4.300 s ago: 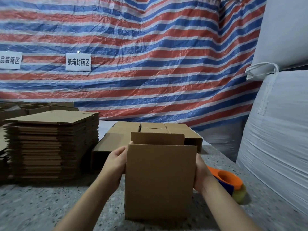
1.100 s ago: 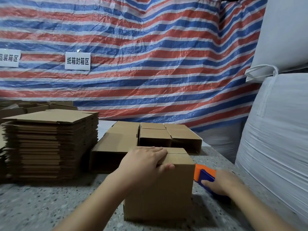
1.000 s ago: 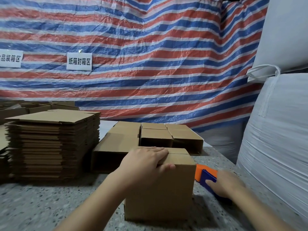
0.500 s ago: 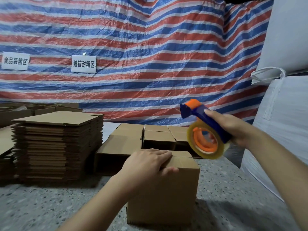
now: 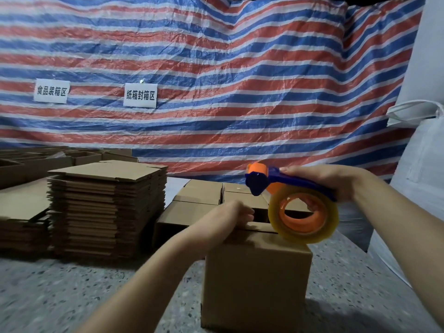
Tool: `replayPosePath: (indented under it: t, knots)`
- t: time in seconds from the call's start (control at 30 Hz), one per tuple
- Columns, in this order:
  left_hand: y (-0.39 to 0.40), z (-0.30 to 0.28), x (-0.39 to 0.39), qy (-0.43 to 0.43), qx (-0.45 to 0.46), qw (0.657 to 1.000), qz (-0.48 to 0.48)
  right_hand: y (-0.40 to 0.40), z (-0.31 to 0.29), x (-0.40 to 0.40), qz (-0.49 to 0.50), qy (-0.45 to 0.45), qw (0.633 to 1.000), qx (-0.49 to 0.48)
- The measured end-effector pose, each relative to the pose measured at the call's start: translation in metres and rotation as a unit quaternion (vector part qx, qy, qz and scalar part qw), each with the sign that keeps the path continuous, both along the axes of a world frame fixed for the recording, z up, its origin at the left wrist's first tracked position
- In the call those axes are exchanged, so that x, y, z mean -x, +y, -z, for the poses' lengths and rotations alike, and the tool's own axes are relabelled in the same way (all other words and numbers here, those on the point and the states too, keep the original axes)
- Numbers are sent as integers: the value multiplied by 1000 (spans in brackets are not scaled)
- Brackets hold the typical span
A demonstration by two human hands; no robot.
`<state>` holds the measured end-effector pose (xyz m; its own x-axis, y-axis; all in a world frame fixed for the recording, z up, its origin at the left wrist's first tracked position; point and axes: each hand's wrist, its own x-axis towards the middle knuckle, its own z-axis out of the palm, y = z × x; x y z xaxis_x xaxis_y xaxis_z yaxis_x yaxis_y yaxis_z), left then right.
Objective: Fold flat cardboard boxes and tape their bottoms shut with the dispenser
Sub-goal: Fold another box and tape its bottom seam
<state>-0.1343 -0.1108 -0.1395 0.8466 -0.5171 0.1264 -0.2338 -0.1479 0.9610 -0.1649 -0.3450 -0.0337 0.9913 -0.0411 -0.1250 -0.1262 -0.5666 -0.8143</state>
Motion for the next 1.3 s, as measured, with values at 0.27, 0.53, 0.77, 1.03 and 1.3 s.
replayPosePath:
  t: [0.27,0.53,0.77,1.03,1.3]
  knots:
    - [8,-21,-8,143,146,978,-44,13,-7,4,-29,15,998,53]
    - [0,-24,-2,120,121,983,-66,16,-7,3,-36,5,997,75]
    - [-3,-18,0,118,164,970,-134,19,-17,0,-54,38,991,114]
    - [-4,-10,-11,178,290,904,-260,-9,-23,7,-27,94,983,152]
    - [0,-2,-3,132,360,888,-252,8,-28,1,-28,98,971,218]
